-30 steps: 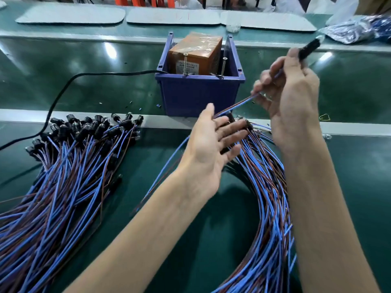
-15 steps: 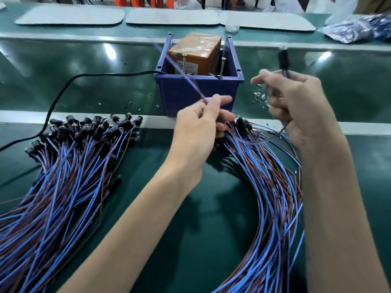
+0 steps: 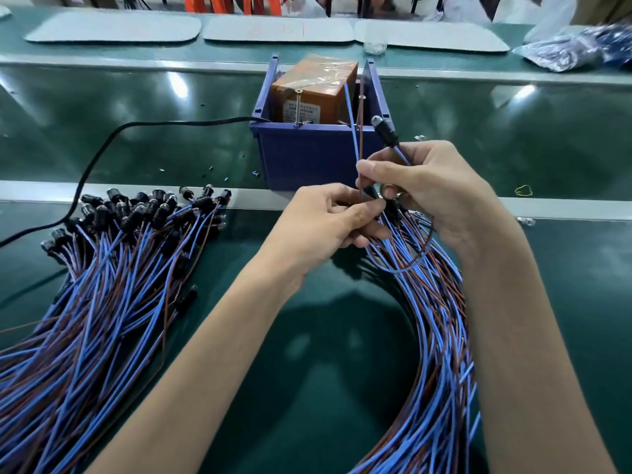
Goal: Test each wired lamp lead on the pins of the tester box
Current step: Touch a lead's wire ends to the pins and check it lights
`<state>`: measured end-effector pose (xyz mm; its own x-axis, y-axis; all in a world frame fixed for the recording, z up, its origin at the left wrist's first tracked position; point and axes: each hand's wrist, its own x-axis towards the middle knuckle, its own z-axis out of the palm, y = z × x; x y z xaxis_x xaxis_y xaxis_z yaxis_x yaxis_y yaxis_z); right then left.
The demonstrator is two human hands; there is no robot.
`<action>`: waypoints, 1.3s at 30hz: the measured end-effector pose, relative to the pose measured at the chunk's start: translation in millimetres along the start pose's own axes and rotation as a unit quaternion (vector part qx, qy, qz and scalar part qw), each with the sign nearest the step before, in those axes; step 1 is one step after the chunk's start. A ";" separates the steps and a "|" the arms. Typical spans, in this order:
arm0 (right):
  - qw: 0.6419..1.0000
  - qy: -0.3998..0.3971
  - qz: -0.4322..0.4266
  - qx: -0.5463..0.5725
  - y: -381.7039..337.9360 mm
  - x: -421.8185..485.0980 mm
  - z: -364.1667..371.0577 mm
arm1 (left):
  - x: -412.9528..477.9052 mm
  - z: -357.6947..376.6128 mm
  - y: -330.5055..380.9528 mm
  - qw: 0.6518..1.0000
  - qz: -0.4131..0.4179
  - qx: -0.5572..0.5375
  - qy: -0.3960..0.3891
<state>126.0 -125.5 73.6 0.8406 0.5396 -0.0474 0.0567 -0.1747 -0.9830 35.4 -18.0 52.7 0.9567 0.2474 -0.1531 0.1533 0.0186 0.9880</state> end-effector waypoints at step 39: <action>0.996 0.067 0.020 0.058 3.9 8.4 12.8 | 9.8 -20.6 -7.0 0.985 0.089 -0.014 0.150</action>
<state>126.4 -111.1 67.2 0.9060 0.4174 -0.0699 -0.0335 -0.0939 -0.9950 38.7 4.3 44.8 0.8514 0.5235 0.0316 -0.0218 -0.0248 0.9995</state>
